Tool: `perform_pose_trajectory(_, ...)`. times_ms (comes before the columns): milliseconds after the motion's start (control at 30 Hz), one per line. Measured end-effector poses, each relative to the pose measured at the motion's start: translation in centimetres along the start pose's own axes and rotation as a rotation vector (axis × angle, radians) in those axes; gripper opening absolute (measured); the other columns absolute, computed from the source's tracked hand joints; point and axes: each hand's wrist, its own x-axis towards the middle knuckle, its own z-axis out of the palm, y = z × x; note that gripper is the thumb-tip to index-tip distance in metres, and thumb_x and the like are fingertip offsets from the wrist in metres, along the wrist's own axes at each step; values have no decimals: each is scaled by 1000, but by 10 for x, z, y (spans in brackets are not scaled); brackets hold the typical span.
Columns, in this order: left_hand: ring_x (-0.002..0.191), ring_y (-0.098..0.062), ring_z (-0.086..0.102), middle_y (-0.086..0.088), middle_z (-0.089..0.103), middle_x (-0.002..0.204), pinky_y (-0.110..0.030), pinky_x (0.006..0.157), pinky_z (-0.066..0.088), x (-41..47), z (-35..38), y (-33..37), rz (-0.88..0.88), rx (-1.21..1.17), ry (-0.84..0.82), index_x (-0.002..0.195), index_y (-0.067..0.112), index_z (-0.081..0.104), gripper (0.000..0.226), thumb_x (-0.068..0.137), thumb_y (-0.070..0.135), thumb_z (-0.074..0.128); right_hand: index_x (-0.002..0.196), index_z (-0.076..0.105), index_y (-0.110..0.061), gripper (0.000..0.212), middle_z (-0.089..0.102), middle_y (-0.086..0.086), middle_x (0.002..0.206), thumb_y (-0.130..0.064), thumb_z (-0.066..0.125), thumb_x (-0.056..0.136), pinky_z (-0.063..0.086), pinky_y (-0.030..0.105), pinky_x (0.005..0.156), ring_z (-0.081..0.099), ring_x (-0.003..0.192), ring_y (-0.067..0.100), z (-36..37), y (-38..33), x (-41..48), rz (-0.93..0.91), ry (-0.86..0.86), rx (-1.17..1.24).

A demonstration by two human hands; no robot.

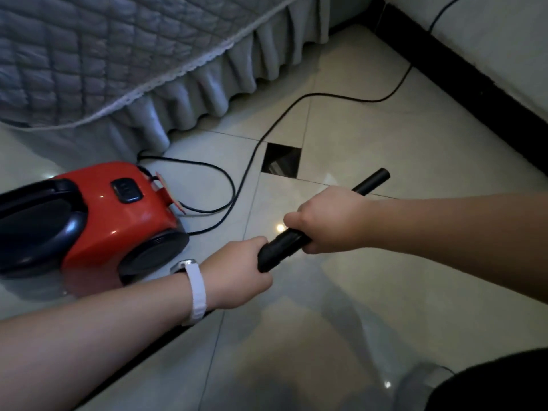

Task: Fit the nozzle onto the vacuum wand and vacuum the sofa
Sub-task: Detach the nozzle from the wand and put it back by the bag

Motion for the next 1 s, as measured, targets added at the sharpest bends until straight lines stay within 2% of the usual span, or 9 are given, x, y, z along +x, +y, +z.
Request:
perform_pose_trajectory(100,61,-16,57,1,61,75,-26,52,42,-12,-11,-13,11,21,-47,86,24,52,13,80,22,63,95,43,-28,15,48,-6,72,-37,55,92,41,30,52,49,60,15,-9,-15,6,19,-38,50)
perform_pose_trajectory(233,49,-10,51,2,57,69,-22,46,40,-25,-15,-30,-15,-29,-126,83,20,51,15,78,19,66,93,46,-29,14,49,-6,70,-36,57,90,41,30,53,46,56,10,-12,-36,11,-1,-63,97)
perform_pose_trajectory(333,44,-14,52,-3,55,68,-25,44,44,-24,-12,-36,-30,-120,-196,86,15,51,16,78,15,65,97,47,-27,17,47,-6,70,-39,56,91,38,29,51,44,56,10,-7,-43,14,8,-45,63)
perform_pose_trajectory(467,45,-19,51,-5,51,67,-27,44,45,-19,-11,-38,-50,-211,-217,94,8,52,20,79,11,65,103,49,-25,21,45,-6,71,-42,55,93,47,33,60,48,61,15,-3,-40,16,0,-25,39)
perform_pose_trajectory(667,42,-19,48,-3,47,64,-26,43,42,-21,-12,-41,-69,-301,-215,87,15,49,18,79,6,63,112,53,-20,32,49,-5,79,-46,53,94,40,30,59,51,70,20,-4,-36,21,-63,64,-13)
perform_pose_trajectory(800,41,-20,47,-7,45,61,-26,43,39,-25,-12,-45,-63,-398,-265,86,12,45,20,80,-1,59,117,51,-17,34,50,-3,83,-45,50,97,40,30,60,51,71,22,-3,-38,19,-85,110,-62)
perform_pose_trajectory(900,40,-20,46,-6,44,56,-25,42,38,-28,-12,-45,-69,-439,-303,85,10,43,21,81,-4,57,113,51,-18,31,51,-3,81,-44,49,97,41,30,60,51,70,23,-5,-40,17,-80,118,-72)
perform_pose_trajectory(1000,38,-18,45,-2,44,50,-24,42,39,-30,-11,-44,-78,-448,-327,84,10,42,21,80,-3,57,100,51,-24,19,52,-6,74,-41,55,93,40,29,55,52,63,18,-10,-41,16,-69,21,12)
